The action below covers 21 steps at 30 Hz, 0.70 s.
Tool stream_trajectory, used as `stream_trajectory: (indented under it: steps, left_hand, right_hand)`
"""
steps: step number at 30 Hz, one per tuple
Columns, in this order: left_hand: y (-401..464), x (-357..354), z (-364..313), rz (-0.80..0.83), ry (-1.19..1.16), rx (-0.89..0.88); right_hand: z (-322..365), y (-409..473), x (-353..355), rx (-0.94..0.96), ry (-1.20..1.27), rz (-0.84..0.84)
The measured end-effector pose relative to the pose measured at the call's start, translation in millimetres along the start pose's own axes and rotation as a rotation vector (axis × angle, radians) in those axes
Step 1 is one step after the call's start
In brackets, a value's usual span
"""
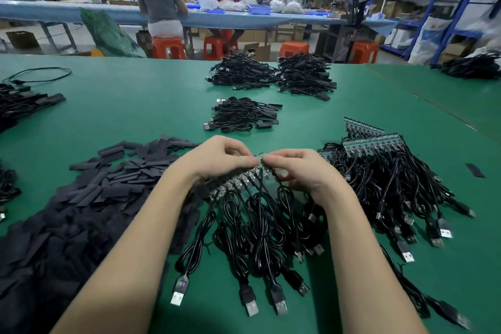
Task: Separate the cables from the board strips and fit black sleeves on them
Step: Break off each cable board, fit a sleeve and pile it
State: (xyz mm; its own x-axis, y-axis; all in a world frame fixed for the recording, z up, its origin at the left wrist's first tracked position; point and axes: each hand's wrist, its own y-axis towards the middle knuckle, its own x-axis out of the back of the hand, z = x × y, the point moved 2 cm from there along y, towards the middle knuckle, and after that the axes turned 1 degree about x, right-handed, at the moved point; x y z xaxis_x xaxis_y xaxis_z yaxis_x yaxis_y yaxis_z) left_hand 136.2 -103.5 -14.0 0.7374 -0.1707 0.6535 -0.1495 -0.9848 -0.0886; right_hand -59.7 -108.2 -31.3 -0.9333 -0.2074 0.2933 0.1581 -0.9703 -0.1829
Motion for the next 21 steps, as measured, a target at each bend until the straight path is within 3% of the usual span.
stream_trajectory:
  steps: [7,15,17,21]
  left_hand:
    - [-5.2,-9.2,3.2,0.074,-0.389,-0.042]
    - [-3.9,-9.9,5.2,0.177,-0.577,-0.079]
    - [-2.8,-9.1,4.9,0.157,-0.547,-0.097]
    - [2.4,-6.0,8.8,0.015,-0.209,-0.091]
  right_hand:
    - [-0.5,-1.1,-3.2,-0.035,0.269,0.110]
    - [-1.6,-6.9,-11.8,-0.159,0.598,0.194]
    - [0.5,-9.6,-10.3,-0.175,0.638,0.200]
    - [9.6,-8.4,4.6,-0.079,0.600,0.108]
